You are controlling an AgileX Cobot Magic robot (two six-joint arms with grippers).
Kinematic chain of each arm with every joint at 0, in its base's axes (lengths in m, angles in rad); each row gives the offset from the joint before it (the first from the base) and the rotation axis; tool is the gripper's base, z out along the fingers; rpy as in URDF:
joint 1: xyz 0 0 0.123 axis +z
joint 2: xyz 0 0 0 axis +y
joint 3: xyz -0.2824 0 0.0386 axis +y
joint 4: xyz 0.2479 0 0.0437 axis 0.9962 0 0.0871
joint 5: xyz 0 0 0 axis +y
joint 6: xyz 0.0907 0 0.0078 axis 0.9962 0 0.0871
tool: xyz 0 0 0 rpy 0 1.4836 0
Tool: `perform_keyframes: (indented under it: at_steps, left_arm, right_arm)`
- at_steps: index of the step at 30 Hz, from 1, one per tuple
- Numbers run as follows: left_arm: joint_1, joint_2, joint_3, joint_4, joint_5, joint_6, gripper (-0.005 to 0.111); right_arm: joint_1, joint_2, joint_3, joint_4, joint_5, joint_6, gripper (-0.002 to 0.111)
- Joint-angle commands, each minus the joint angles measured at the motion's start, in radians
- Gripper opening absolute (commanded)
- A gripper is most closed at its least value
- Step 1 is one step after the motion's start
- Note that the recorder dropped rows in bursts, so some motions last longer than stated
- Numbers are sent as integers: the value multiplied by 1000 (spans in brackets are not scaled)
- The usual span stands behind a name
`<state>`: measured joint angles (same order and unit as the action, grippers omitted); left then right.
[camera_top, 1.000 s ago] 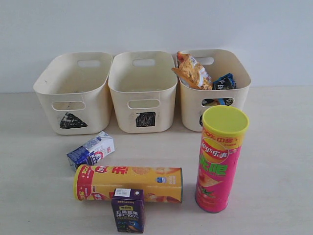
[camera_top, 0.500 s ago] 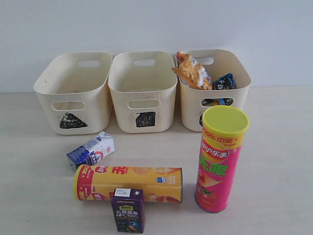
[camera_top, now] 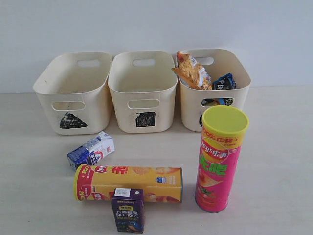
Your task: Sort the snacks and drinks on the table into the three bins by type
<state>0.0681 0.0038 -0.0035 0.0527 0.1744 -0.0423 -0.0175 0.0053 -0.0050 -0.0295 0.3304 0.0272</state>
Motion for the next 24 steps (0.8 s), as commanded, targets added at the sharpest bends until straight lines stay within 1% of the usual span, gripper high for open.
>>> perform_keyframes:
  at_steps: [1, 4, 24]
  left_arm:
    - [1, -4, 3, 11, 76, 5, 4]
    - [1, -4, 3, 37, 114, 5, 4]
    - [1, -4, 3, 37, 121, 5, 4]
  right_arm:
    - [1, -5, 5, -7, -8, -3, 0]
    - [1, -5, 5, -7, -8, -3, 0]
    - [1, -5, 5, -7, -8, -3, 0]
